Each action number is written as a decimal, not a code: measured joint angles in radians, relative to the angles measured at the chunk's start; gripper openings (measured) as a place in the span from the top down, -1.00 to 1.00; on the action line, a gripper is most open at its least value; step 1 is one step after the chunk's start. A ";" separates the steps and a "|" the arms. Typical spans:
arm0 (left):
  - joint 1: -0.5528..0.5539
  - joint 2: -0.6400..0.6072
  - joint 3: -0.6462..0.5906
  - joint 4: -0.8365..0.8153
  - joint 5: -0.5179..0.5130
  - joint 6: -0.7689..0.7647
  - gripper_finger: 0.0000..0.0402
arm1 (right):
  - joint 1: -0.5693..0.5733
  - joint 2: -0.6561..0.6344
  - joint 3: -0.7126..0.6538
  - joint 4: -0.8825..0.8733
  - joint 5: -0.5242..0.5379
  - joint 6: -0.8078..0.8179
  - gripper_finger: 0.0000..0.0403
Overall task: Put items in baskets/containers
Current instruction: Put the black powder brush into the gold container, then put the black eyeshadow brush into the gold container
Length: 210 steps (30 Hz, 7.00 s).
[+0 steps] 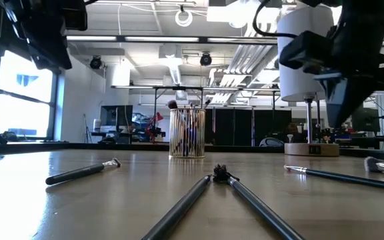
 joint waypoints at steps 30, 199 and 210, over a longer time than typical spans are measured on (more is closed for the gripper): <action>0.002 0.001 -0.001 -0.005 -0.006 0.026 0.99 | 0.038 0.225 0.002 -0.020 -0.121 0.165 0.45; 0.005 0.987 1.050 -0.314 -1.004 -0.319 1.00 | 0.121 -0.583 -0.312 0.100 0.319 -0.759 0.41; 0.127 0.988 0.887 0.209 -0.859 0.197 1.00 | 0.121 -0.583 -0.312 0.101 0.314 -0.750 0.42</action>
